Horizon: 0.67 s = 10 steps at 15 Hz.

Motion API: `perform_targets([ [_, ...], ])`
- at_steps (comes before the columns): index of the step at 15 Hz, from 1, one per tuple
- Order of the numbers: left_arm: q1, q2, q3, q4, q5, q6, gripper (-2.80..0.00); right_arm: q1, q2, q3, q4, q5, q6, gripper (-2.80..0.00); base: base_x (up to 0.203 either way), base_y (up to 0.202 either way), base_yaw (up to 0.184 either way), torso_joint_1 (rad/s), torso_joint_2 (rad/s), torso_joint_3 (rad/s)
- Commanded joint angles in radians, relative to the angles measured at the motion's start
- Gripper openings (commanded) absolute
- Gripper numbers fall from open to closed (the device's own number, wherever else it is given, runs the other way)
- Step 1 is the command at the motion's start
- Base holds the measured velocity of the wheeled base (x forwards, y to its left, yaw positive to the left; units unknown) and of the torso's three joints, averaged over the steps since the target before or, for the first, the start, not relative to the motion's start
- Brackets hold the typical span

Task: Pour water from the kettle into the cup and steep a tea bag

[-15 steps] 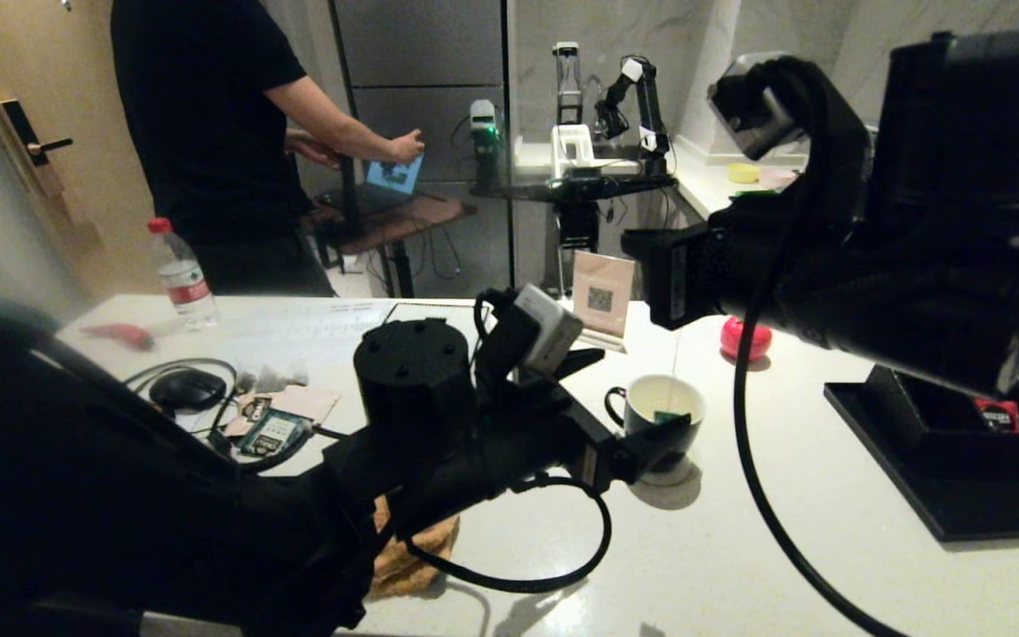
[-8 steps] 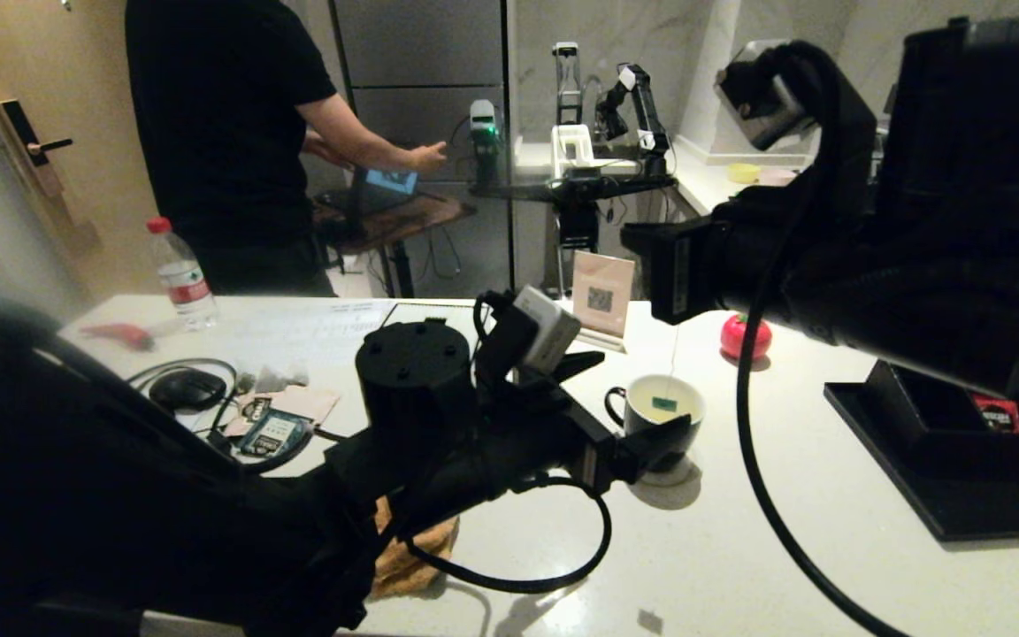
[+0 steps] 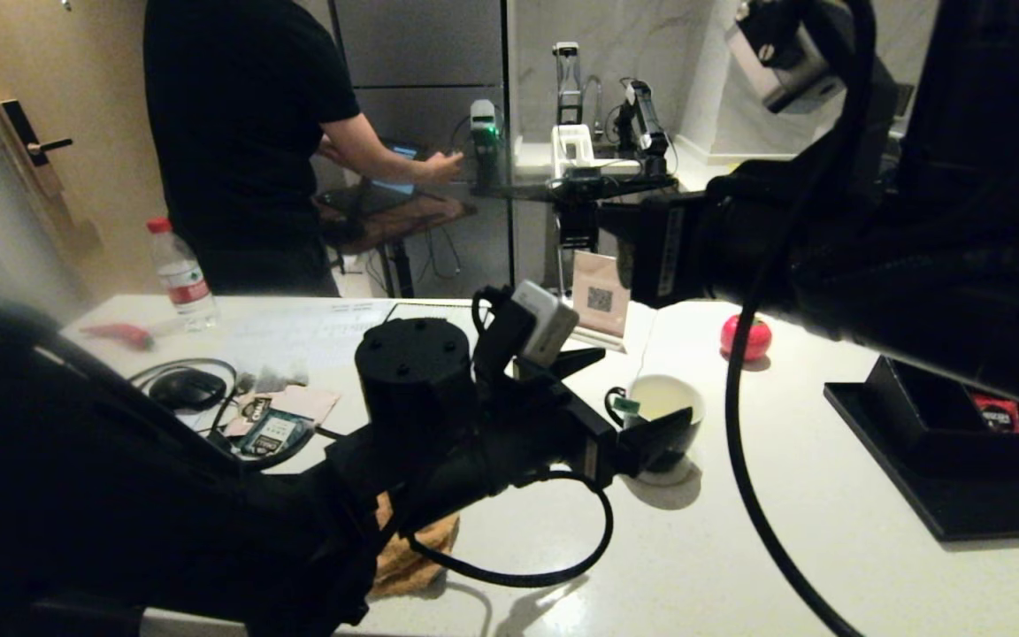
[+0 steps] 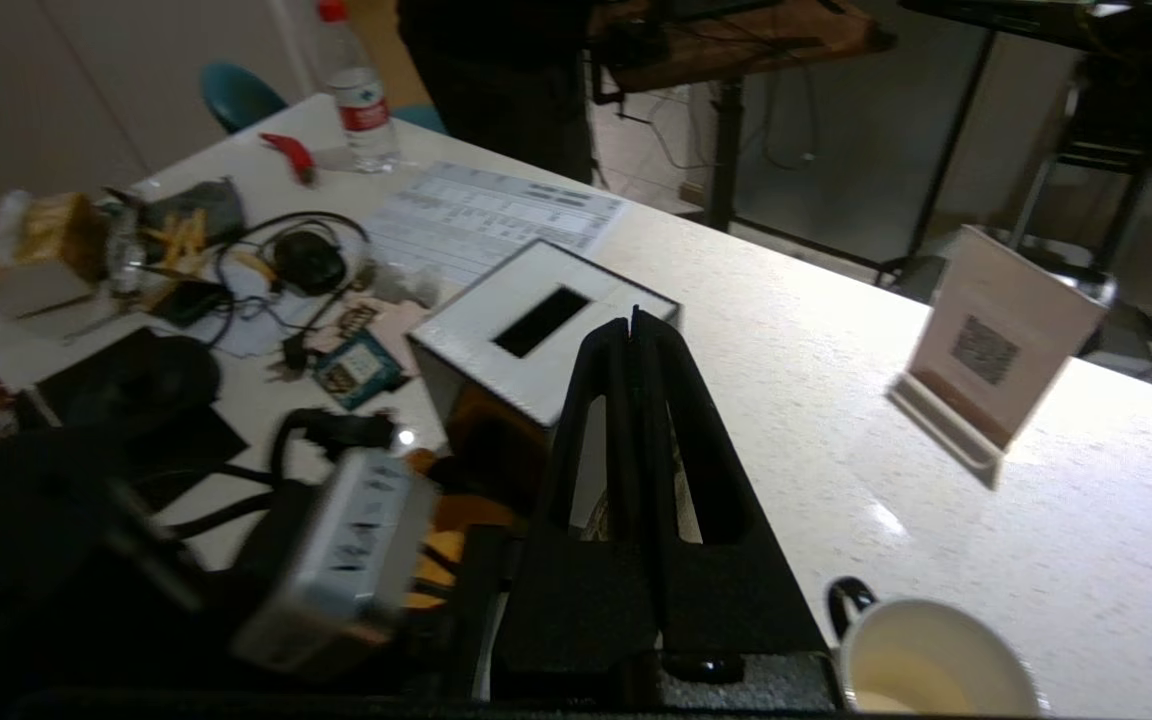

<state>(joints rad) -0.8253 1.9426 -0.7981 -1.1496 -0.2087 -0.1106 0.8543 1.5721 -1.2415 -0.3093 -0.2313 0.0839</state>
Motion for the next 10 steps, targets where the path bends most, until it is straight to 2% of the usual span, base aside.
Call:
perform_targets([
  [1, 0.0, -0.002, -0.002, -0.01, -0.001, -0.001, 0.0, 0.022, -0.001, 0.002, -0.002, -0.002, 0.003, -2.8, 0.0, 0.0, 0.0, 0.0, 0.0, 0.0],
  [5, 0.0, 0.033, 0.023, -0.16, 0.0, -0.022, 0.0, 0.048, -0.004, 0.007, -0.008, -0.002, 0.026, -2.8, 0.0, 0.0, 0.0, 0.0, 0.0, 0.0],
  [10, 0.0, 0.03, 0.047, -0.175, 0.002, -0.02, 0.0, 0.051, -0.003, 0.014, -0.008, -0.002, 0.027, -2.8, 0.0, 0.0, 0.0, 0.0, 0.0, 0.0],
])
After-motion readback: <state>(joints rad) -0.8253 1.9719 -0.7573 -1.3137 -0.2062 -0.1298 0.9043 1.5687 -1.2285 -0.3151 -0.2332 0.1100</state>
